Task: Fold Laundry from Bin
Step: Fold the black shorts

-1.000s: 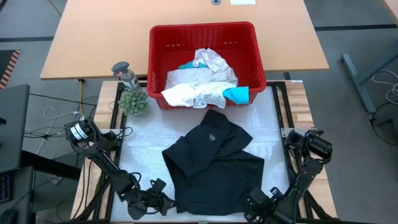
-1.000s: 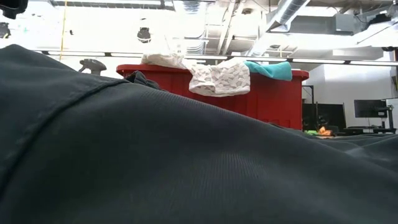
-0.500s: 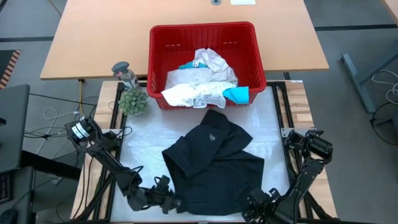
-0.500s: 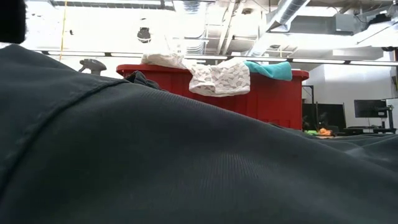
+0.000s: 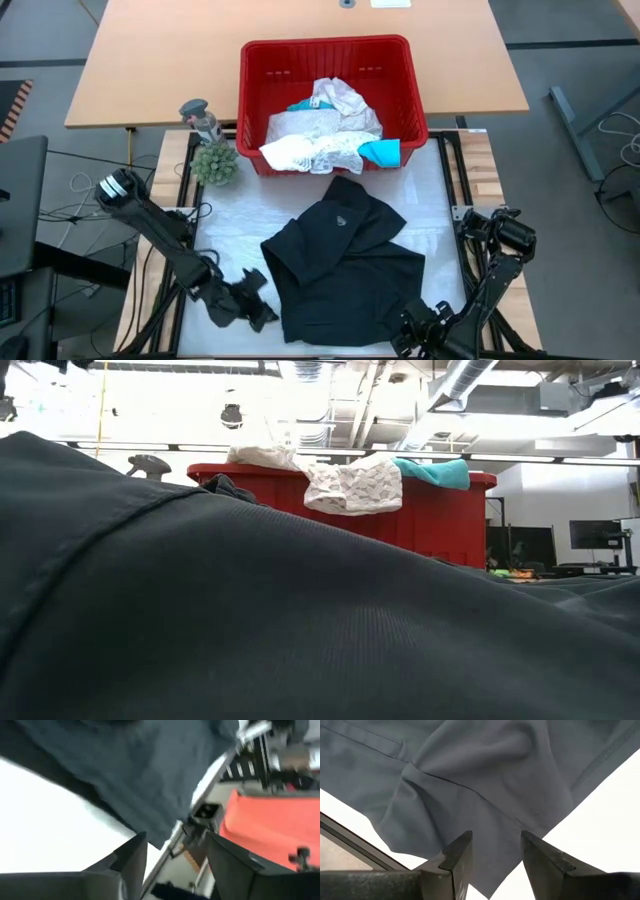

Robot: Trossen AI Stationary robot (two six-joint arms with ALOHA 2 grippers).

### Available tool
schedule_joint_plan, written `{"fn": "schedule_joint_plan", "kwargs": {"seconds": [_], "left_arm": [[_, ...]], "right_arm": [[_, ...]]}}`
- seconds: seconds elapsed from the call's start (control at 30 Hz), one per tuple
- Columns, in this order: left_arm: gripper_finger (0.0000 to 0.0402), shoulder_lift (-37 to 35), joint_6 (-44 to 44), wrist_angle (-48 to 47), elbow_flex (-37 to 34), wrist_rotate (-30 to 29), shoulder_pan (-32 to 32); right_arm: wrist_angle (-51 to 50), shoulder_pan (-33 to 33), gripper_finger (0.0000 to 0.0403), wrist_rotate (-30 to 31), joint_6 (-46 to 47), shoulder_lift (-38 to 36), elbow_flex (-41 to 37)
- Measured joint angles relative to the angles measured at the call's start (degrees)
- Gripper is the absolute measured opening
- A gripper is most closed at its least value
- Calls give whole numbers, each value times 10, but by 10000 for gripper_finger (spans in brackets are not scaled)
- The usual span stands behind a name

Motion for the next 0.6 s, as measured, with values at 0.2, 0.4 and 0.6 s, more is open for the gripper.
{"fn": "schedule_joint_plan", "kwargs": {"seconds": [0.2,0.4,0.6], "left_arm": [[239,-6,-101,-58,-4,-37,-4],[247,39,-142,27,-14,-49,-7],[247,85,-191,60,-14,-47,-11]], "right_arm": [[0,-6,189,0,1,0,0],[0,-11,189,1,2,0,0],[0,-11,189,1,1,-1,0]]}}
